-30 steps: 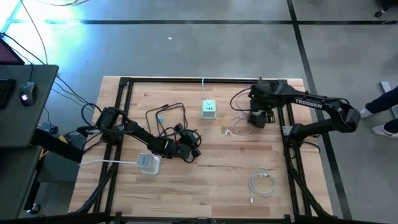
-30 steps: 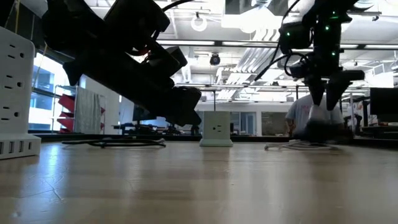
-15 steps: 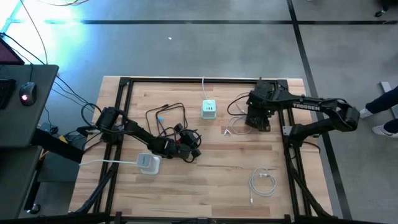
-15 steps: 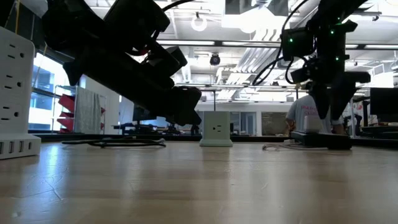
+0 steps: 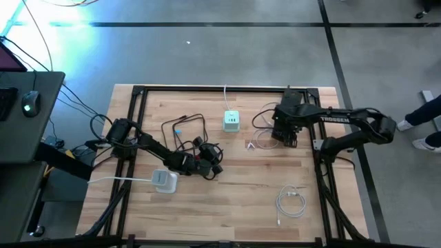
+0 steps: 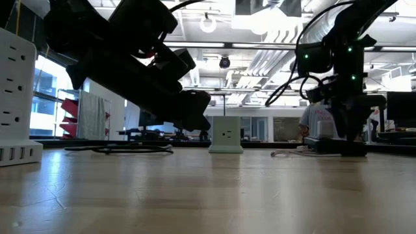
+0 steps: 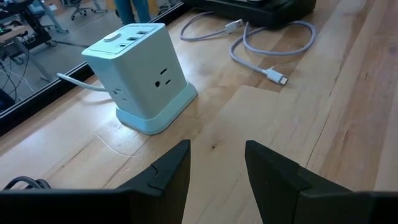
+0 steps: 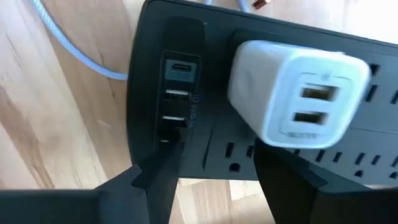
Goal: Insert USB
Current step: Adjust the black outlet extension, then insert the top charger cable into the charger adapter on the black outlet extension
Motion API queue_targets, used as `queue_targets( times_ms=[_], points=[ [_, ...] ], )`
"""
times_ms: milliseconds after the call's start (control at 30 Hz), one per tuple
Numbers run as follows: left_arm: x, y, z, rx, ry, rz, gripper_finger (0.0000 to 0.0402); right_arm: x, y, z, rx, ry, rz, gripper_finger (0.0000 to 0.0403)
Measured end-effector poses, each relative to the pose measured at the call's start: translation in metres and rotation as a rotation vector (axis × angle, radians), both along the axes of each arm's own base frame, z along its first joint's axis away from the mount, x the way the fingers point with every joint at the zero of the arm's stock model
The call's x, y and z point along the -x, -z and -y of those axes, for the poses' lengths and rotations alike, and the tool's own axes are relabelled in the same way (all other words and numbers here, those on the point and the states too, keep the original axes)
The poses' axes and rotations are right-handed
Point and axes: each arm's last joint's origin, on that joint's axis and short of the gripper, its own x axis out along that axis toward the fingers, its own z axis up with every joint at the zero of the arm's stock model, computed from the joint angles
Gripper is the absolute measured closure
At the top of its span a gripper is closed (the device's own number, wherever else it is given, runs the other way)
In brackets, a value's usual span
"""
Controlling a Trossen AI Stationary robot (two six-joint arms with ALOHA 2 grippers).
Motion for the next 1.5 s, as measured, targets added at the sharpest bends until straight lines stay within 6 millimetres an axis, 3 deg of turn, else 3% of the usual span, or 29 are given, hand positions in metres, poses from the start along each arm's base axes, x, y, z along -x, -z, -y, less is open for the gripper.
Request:
queue_targets(
  times_ms=[233,500,700,933,1100,1333,1500],
  points=[
    [0.0,0.0,0.0,0.001,0.001,0.001,0.0271,0.002,0.009,0.001,-0.007,-0.031,-0.185,0.0234],
    [0.0,0.0,0.0,0.002,0.003,0.001,0.0271,0.015,-0.013,0.001,0.08,-0.014,-0.44,0.0247],
    [0.0,0.0,0.0,0.002,0.004,0.002,0.0271,-0.002,-0.042,0.009,0.14,0.045,-0.351,0.0247],
    [0.0,0.0,0.0,0.0,0.001,0.002,0.0271,-0.043,-0.076,0.027,0.144,0.145,0.093,0.0247],
    [0.0,0.0,0.0,0.001,0.002,0.002,0.0271,-0.061,-0.057,0.042,0.087,0.229,0.219,0.0247],
    [0.0,0.0,0.0,0.002,0.003,0.001,0.0271,-0.086,-0.008,0.058,0.035,0.279,0.18,0.0244],
    [0.0,0.0,0.0,0.002,0.004,0.0,0.0271,-0.091,0.023,0.063,0.036,0.296,0.071,0.023]
  ],
)
